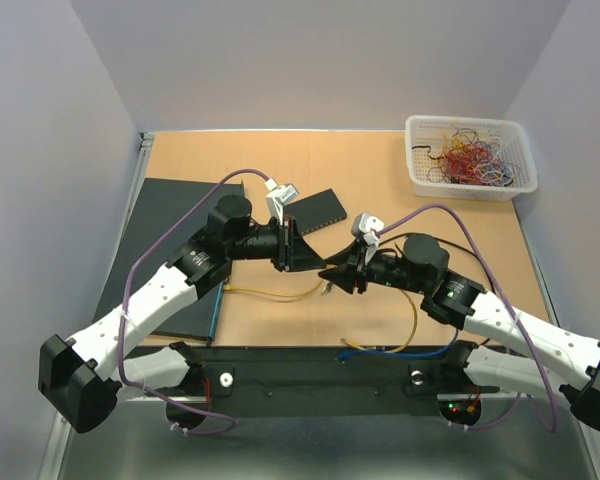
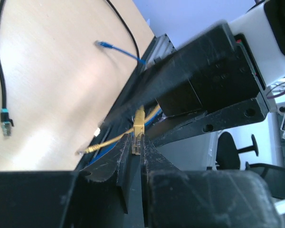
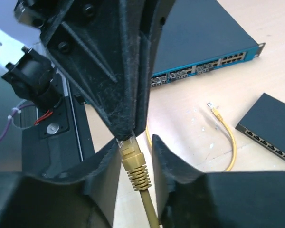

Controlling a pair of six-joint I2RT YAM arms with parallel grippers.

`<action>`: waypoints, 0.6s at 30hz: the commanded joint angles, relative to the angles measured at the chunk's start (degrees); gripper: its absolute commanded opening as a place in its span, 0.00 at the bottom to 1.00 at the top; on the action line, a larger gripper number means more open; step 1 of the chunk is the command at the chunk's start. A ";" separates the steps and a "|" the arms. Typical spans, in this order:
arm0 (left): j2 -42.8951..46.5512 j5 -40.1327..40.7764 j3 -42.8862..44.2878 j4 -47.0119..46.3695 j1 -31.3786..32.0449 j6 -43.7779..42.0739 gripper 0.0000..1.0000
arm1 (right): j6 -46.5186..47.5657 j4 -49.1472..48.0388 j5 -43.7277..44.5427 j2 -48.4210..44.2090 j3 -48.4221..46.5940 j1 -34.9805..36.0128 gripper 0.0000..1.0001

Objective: Insert the plug into the switch port

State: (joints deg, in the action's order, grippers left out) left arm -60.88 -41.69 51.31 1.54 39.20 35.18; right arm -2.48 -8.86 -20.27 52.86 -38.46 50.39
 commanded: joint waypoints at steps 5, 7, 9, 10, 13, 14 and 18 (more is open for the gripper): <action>3.22 -2.34 -0.16 -4.70 -0.79 2.17 0.00 | 1.16 -0.19 4.10 -0.22 -0.92 0.94 0.00; 3.49 -2.25 -0.33 -4.88 -0.79 2.35 0.00 | 1.25 -0.28 4.10 -0.04 -1.00 1.02 0.01; 3.75 -1.99 -0.51 -4.88 -0.88 2.53 0.00 | 1.25 -0.54 3.84 -0.04 -0.66 1.11 0.00; 3.93 -1.82 -0.51 -4.97 -0.97 2.61 0.03 | 1.16 -1.15 3.84 -0.21 -0.39 1.11 0.01; 4.37 -1.03 -0.60 -4.97 -1.23 2.53 0.15 | 0.81 -3.08 4.10 -0.83 1.19 1.11 0.01; 4.63 -0.07 -0.51 -4.97 -1.32 2.27 0.20 | 0.64 -3.61 4.19 -1.26 1.71 1.11 0.00; 6.56 4.42 -0.16 -3.83 -1.50 0.33 0.45 | -0.24 -5.46 4.89 -2.50 3.91 1.11 0.00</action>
State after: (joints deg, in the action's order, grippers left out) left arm -57.93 -40.23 51.03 1.08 38.15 36.67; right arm -2.22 -11.68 -17.65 51.79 -36.51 51.46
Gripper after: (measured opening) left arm 0.385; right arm 0.229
